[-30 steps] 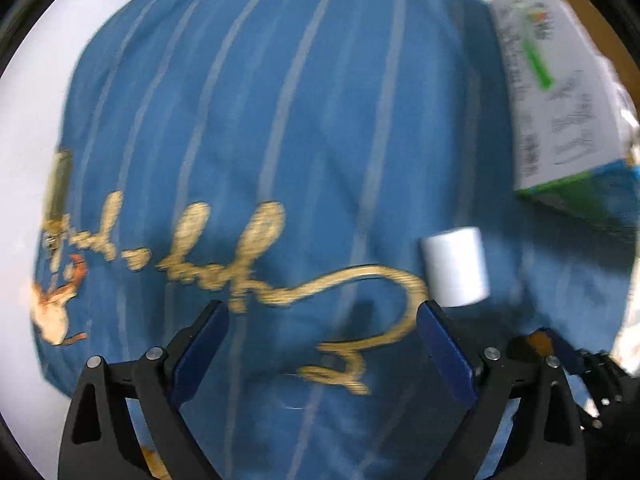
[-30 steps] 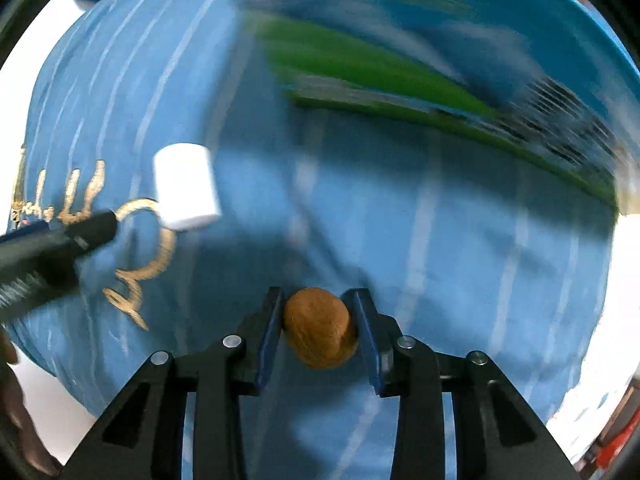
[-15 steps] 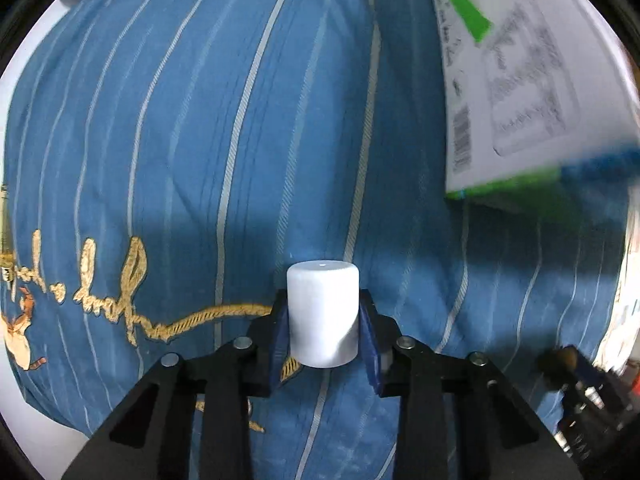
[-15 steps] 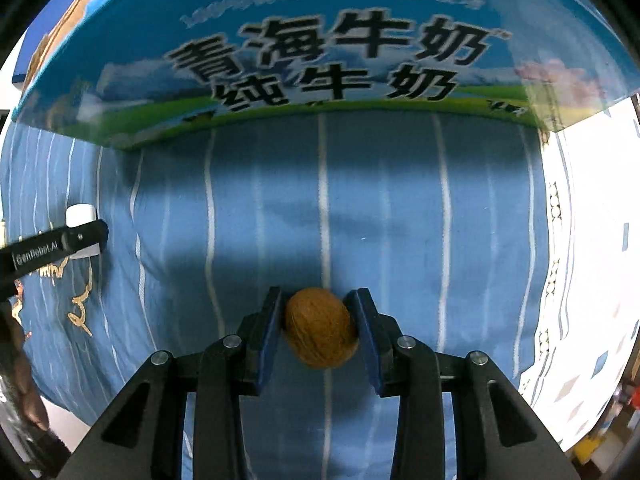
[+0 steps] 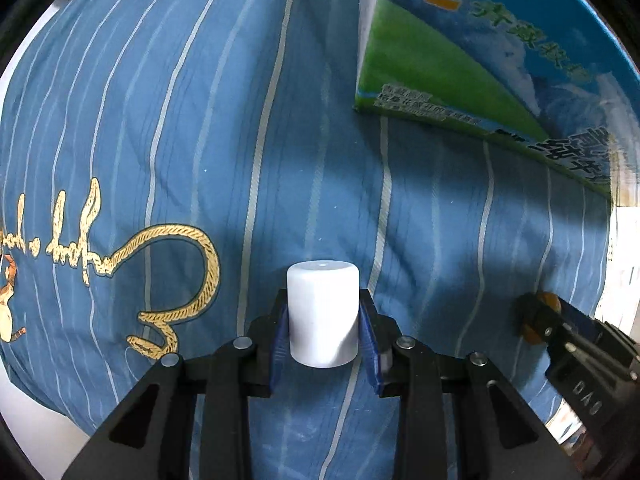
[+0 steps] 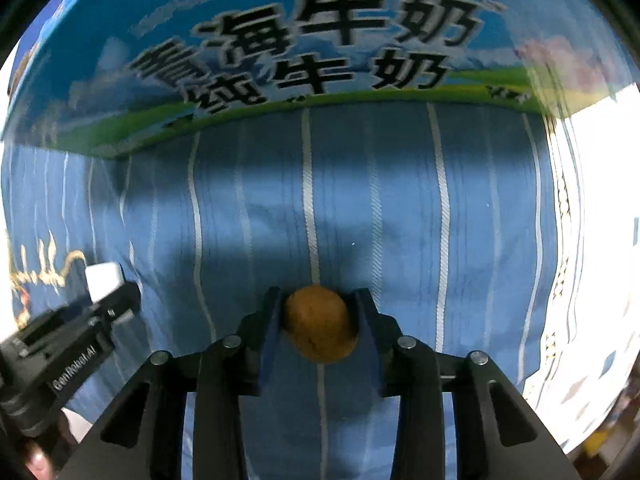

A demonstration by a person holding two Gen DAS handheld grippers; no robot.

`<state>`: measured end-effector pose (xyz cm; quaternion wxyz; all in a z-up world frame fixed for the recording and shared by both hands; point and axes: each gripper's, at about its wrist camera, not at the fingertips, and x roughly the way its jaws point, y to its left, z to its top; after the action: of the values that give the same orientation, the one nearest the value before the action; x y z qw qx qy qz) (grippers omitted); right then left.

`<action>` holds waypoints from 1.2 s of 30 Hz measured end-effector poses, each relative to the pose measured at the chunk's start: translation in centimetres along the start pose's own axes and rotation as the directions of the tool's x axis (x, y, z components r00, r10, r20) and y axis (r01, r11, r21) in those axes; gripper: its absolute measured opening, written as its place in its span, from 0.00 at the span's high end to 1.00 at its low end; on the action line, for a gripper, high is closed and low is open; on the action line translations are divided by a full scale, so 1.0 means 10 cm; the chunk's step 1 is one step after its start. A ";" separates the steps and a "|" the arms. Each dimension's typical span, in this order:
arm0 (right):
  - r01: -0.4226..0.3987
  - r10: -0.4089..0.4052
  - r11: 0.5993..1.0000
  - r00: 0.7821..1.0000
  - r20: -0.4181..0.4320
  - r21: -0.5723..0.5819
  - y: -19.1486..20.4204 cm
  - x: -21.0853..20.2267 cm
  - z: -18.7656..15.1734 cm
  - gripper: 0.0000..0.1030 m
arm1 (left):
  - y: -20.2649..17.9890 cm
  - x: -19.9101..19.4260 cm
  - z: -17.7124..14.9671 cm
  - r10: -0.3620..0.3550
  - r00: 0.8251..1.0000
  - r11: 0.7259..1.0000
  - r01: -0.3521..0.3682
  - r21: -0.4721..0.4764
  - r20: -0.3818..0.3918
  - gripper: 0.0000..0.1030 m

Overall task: Organize rigid objects
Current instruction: 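Carry the white cup with the left gripper while the right carries the walnut into the box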

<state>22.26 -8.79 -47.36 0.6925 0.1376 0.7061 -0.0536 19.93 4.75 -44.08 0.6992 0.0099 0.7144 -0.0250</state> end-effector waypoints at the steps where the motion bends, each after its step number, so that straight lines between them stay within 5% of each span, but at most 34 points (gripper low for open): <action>1: 0.008 -0.008 1.000 1.000 0.000 -0.005 0.03 0.00 -0.02 0.63 | -0.03 -0.02 0.00 -0.002 1.000 1.000 0.002 0.005 0.004 0.72; 11: 0.000 0.001 0.999 1.000 0.019 -0.043 0.03 -0.19 -0.26 0.63 | -0.31 -0.53 -0.30 -0.030 0.997 0.998 0.025 0.065 0.076 0.72; 21: -0.065 0.070 0.997 0.990 0.124 -0.044 -0.30 -1.06 -0.32 0.63 | -0.72 -1.45 -0.65 -0.131 0.975 0.983 0.104 0.152 0.181 0.72; 27: -0.108 0.113 0.993 0.973 0.199 -0.035 -0.60 -1.62 -0.32 0.63 | -0.76 -2.00 -0.35 -0.174 0.953 0.973 0.127 0.194 0.249 0.72; 36: -0.210 0.208 0.977 0.938 0.276 -0.022 -0.76 -2.20 -0.18 0.63 | -0.87 -2.30 0.03 -0.221 0.930 0.964 0.161 0.213 0.293 0.72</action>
<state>18.56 -18.24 -26.36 0.7857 0.2056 0.5835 -0.0011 20.27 -3.47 -20.93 0.7941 0.0010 0.5861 -0.1608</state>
